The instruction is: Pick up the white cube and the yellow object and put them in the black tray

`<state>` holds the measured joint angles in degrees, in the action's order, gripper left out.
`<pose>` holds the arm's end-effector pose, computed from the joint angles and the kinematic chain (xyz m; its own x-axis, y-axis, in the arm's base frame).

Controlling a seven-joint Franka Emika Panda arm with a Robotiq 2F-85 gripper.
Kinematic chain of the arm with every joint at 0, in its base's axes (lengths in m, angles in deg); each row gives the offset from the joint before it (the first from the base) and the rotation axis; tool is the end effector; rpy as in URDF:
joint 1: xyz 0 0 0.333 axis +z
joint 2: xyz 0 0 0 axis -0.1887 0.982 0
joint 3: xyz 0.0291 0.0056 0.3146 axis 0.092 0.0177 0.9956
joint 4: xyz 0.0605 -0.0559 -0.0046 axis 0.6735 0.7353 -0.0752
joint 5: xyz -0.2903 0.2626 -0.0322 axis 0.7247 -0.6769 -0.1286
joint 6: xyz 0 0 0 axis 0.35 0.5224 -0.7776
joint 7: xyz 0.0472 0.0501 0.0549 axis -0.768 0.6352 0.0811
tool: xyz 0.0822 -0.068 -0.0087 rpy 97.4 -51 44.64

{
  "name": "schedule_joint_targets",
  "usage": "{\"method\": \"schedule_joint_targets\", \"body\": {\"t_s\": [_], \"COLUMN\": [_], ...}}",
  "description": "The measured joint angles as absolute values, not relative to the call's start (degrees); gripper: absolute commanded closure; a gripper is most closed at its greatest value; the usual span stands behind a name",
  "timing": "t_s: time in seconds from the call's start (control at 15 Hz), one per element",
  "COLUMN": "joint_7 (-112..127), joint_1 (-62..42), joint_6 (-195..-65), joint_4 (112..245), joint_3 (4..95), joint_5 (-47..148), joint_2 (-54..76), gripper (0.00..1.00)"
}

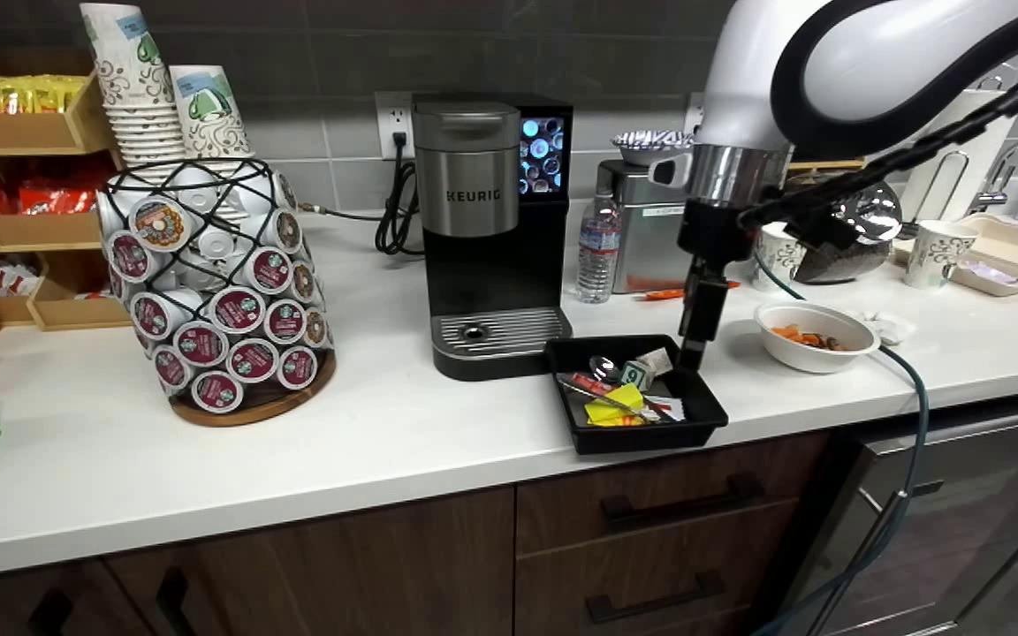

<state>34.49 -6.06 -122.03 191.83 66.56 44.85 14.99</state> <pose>0.6051 0.1873 0.3375 0.7927 0.6078 0.0482 0.6092 -0.7864 -0.1024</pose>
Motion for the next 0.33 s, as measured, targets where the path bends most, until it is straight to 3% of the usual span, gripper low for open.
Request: {"method": "schedule_joint_targets", "body": {"t_s": [0.33], "joint_7": [36.83], "joint_1": [-8.07], "joint_6": [-118.96], "joint_4": [204.40], "joint_3": [64.68], "joint_5": [44.72], "joint_2": [1.58], "gripper": [0.00]}}
